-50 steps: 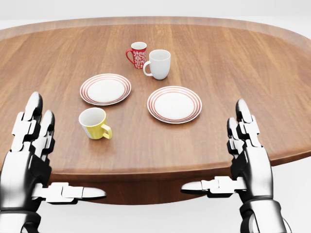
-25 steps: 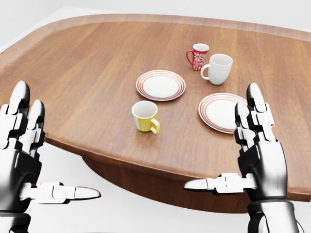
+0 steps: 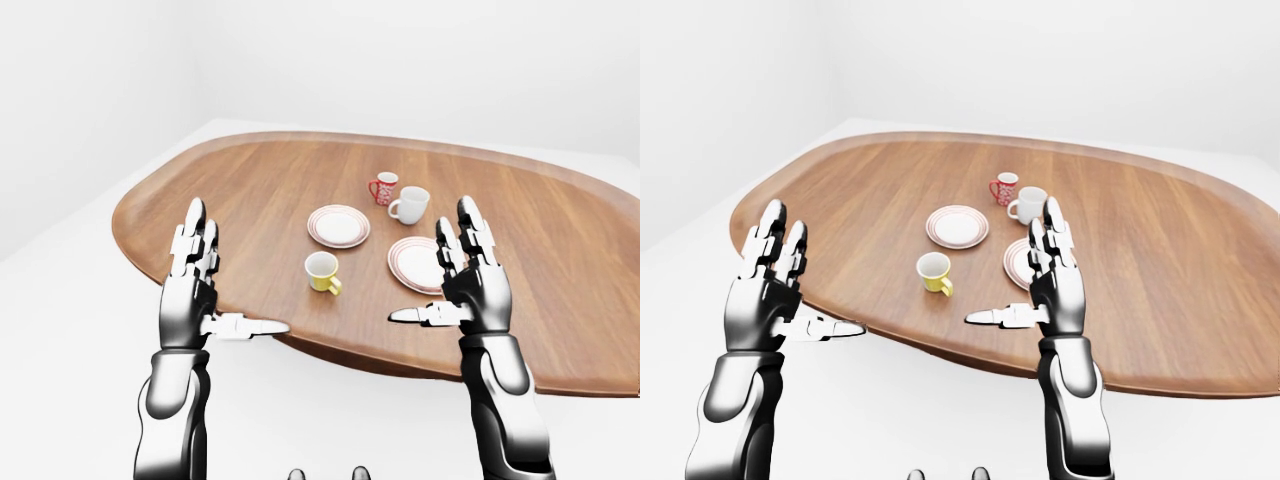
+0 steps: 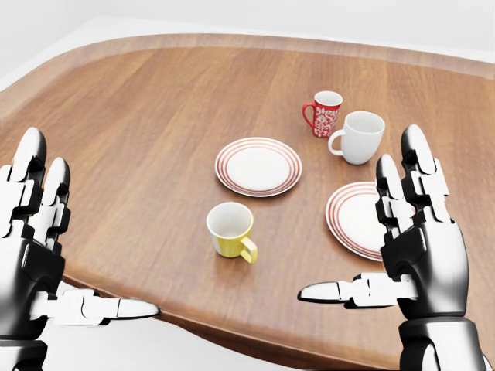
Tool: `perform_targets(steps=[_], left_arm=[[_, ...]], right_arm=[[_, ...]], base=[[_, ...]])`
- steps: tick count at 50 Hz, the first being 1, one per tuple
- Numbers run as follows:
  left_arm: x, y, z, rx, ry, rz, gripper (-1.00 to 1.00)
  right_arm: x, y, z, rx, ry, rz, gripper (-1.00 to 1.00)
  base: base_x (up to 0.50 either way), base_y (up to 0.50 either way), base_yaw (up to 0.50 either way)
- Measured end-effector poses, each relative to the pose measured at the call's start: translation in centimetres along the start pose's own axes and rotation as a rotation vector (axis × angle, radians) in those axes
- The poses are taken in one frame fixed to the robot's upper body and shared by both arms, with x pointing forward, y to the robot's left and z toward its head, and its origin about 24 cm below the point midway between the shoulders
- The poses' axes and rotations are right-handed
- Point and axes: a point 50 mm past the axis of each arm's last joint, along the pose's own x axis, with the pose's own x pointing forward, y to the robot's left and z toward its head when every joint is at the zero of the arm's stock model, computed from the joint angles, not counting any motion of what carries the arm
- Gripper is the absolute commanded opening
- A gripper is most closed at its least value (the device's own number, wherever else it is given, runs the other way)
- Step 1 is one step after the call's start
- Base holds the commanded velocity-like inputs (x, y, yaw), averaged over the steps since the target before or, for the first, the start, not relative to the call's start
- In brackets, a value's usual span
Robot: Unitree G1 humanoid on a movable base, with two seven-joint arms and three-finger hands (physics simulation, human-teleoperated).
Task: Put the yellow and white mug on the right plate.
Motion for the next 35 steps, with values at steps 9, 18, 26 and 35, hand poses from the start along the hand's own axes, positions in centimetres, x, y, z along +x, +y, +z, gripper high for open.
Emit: perform_targets(steps=[9, 18, 26, 35], left_arm=[[0.01, 0.03, 0.0, 0.001, 0.0, -0.001, 1.0], [0.04, 0.05, 0.0, 0.002, -0.001, 0.0, 1.0], [0.12, 0.08, 0.03, 0.002, -0.003, 0.0, 1.0], [0.11, 0.23, 0.05, 0.004, -0.004, 0.004, 1.0]], right_arm=[[-0.01, 0.02, -0.02, -0.001, 0.001, 0.006, 1.0], [-0.01, 0.02, -0.06, -0.003, 0.003, 0.009, 1.0], [0.09, 0.07, -0.21, -0.01, 0.008, 0.006, 1.0], [0.15, 0.1, -0.31, -0.03, 0.013, 0.004, 1.0]], base=[[0.48, 0.14, 0.0], [0.48, 0.14, 0.0], [0.26, 0.07, 0.0], [0.0, 0.0, 0.0]])
